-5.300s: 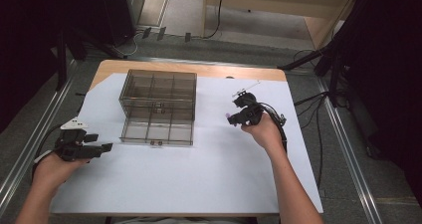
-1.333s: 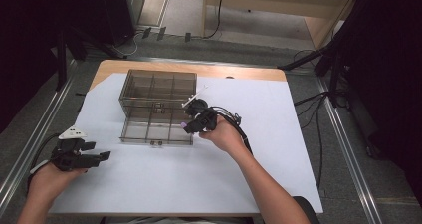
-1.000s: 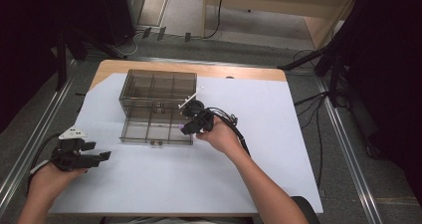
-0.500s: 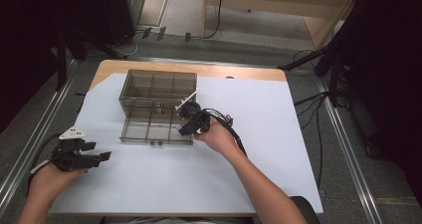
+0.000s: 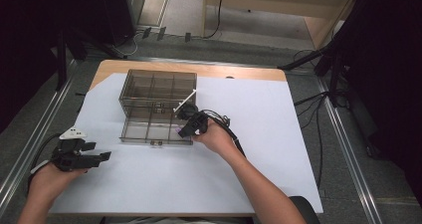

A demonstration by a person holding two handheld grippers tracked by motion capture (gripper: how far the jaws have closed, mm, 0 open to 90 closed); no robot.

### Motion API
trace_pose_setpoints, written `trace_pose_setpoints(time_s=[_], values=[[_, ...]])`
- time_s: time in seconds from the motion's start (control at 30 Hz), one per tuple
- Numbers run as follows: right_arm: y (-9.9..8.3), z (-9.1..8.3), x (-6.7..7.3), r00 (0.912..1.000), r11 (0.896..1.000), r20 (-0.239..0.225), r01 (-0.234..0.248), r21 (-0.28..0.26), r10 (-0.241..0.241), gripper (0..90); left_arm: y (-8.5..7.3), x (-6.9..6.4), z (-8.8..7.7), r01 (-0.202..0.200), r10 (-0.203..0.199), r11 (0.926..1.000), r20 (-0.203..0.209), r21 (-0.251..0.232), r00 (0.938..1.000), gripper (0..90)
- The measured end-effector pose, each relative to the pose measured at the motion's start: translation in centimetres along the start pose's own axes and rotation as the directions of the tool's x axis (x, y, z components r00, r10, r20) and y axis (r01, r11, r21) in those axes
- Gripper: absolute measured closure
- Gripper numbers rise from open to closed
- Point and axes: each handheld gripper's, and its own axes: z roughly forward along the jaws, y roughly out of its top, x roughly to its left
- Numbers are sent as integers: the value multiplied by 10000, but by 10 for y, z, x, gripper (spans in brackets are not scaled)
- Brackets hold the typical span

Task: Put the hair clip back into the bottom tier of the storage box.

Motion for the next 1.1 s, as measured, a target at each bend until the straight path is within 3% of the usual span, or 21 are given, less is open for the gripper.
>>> trace_pose_setpoints(time_s=[1.1], values=[[-1, 10, 2, 9998, 9995, 134, 153, 279, -157, 770, 0, 1, 0, -4, 4, 10000, 6, -30, 10000, 298]])
